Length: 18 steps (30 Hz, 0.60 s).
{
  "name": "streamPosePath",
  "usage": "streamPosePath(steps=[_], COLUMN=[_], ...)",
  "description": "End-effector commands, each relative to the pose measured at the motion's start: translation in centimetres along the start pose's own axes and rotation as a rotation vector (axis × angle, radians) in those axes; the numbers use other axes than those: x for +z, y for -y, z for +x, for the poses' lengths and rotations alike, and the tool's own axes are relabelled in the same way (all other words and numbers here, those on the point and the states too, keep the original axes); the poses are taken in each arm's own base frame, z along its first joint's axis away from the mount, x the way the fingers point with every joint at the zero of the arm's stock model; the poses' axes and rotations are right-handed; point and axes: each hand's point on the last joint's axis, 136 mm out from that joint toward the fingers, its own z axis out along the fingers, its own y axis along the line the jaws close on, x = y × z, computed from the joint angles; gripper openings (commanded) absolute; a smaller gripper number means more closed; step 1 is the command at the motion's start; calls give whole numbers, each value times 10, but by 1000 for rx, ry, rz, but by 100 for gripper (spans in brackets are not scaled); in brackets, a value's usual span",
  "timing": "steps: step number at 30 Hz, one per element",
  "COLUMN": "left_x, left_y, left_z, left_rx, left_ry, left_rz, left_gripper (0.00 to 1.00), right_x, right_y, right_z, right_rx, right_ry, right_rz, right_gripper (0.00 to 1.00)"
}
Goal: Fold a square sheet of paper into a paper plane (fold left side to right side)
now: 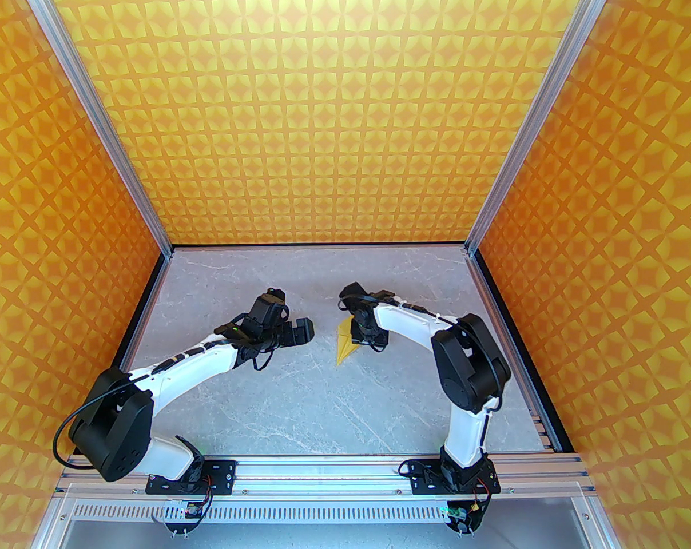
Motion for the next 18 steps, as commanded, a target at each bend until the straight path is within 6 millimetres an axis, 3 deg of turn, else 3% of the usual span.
streamPosePath(steps=[1,8,9,18], left_x=[6,20,23,59], left_y=[11,39,51,89], left_z=[2,7,17,36], left_rx=[-1,75,109,245], left_ry=[-10,-45,-71,-161], left_rz=[26,114,133,218], left_gripper=[99,92,88,62], right_x=[-4,-2,-1,4], right_y=[5,5,5,0], right_z=[1,10,10,8], right_rx=[52,104,114,149], right_ry=[15,26,27,67], right_rz=[-41,-156,-172,-309], right_gripper=[44,44,44,34])
